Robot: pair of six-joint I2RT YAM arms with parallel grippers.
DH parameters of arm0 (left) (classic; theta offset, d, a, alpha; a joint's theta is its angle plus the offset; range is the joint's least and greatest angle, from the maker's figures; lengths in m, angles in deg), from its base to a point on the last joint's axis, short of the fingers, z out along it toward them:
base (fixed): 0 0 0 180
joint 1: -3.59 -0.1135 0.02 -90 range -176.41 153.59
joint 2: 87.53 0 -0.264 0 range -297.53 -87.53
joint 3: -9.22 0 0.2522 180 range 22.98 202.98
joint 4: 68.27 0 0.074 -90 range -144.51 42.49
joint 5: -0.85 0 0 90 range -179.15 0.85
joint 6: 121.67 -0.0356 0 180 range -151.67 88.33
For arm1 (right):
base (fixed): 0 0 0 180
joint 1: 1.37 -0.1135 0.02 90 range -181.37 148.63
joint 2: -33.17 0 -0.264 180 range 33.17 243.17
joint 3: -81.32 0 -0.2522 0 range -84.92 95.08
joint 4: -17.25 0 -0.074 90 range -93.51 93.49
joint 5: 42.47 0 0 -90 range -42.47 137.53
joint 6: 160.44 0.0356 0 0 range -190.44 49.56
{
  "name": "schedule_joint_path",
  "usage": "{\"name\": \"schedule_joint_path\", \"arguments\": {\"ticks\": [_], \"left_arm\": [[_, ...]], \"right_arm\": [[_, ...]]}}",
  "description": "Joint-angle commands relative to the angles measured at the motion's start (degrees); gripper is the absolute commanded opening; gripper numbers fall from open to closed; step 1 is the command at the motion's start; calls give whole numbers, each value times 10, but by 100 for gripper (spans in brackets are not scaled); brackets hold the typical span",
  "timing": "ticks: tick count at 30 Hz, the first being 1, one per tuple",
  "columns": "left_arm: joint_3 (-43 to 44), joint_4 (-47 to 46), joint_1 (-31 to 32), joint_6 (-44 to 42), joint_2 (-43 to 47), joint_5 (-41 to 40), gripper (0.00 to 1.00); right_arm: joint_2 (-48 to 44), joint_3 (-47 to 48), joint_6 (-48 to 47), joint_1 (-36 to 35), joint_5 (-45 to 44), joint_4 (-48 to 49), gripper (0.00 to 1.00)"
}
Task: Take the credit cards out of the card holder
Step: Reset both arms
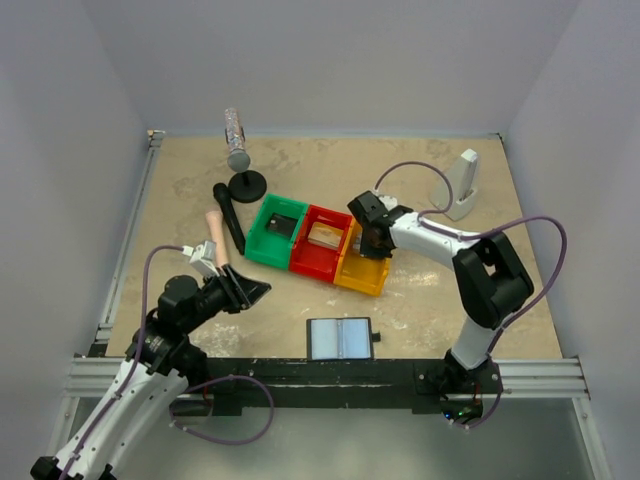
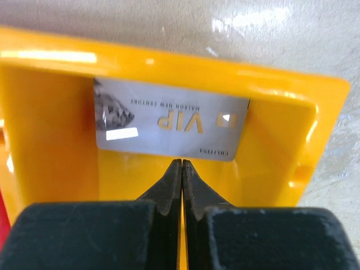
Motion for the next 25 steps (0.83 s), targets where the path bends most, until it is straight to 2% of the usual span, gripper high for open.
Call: {"name": "schedule_joint_path", "arguments": {"ticks": [1, 6, 10, 13, 15, 16, 22, 25], "left_arm": [[22, 5, -2, -20, 6, -3, 45], [38, 26, -2, -41, 1, -26, 48], [75, 71, -2, -61, -18, -79, 51], [107, 113, -2, -74, -40, -134, 58], [124, 156, -2, -58, -55, -199, 76], [129, 167, -2, -42, -60, -224, 82], [155, 201, -2, -28, -101, -258, 84], [162, 203, -2, -34, -103, -253, 86]], "right_arm": [[-74, -42, -16, -8, 30, 41, 4], [-163, -83, -12, -17, 42, 43, 30], [-258, -108, -28, -22, 42, 24, 39], [-370, -144, -53, -22, 49, 20, 44], [-449, -175, -74, -23, 58, 15, 47], [-482, -192, -82, -22, 66, 8, 48], [-679, -291, -104, -23, 65, -35, 50], [-738, -304, -104, -23, 65, -50, 50]]}}
